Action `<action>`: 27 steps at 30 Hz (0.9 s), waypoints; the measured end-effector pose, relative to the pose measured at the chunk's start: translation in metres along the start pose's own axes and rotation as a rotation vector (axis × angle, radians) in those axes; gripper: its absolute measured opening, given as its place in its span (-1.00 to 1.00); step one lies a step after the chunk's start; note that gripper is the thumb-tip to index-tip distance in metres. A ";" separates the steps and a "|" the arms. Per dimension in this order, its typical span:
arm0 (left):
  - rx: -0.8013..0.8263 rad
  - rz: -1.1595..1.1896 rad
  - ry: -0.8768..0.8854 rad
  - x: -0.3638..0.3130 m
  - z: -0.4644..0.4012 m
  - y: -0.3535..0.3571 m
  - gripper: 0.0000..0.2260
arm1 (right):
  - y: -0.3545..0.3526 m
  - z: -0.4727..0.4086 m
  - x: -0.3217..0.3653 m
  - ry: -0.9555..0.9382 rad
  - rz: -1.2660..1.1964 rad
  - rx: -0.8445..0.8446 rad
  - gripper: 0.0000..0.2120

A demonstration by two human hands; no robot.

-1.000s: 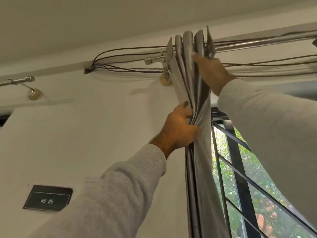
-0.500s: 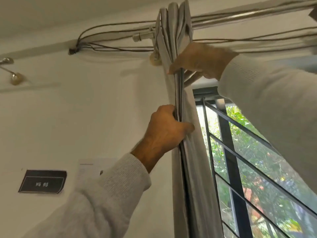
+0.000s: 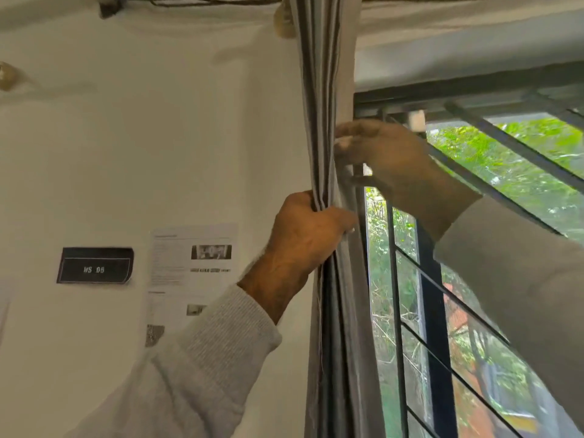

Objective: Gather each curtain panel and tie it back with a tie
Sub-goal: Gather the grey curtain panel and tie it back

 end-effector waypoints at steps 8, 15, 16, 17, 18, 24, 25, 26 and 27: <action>0.035 -0.130 0.047 0.050 0.060 0.018 -0.85 | 0.009 0.075 -0.072 0.125 -0.225 0.075 -0.72; 0.147 -0.139 0.037 0.120 0.143 0.033 -0.89 | 0.021 0.186 -0.135 0.257 -0.381 0.089 -0.76; 0.164 -0.133 0.032 0.130 0.155 0.035 -0.92 | 0.022 0.204 -0.144 0.283 -0.394 0.088 -0.78; 0.177 -0.131 0.025 0.140 0.167 0.035 -0.95 | 0.024 0.222 -0.153 0.303 -0.395 0.089 -0.79; 0.189 -0.134 0.011 0.151 0.178 0.036 -0.97 | 0.025 0.239 -0.162 0.324 -0.378 0.091 -0.80; 0.229 -0.133 -0.116 0.199 0.227 0.039 -0.74 | 0.032 0.324 -0.208 0.427 -0.273 0.034 -0.79; 0.234 -0.126 -0.132 0.204 0.233 0.040 -0.65 | 0.034 0.336 -0.213 0.450 -0.270 -0.003 -0.78; 0.240 -0.116 -0.148 0.210 0.238 0.042 -0.60 | 0.036 0.347 -0.218 0.481 -0.263 -0.044 -0.75; 0.245 -0.113 -0.162 0.215 0.243 0.043 -0.59 | 0.037 0.358 -0.225 0.512 -0.241 -0.084 -0.68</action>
Point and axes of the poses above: each hand's wrist, its own z-axis away from the middle knuckle, its own y-axis out of the palm, x = y × z, the point moved 8 cm from there along -z, towards the middle knuckle, and after that the axes turned 4 degrees about -y, right-handed, at the moved point
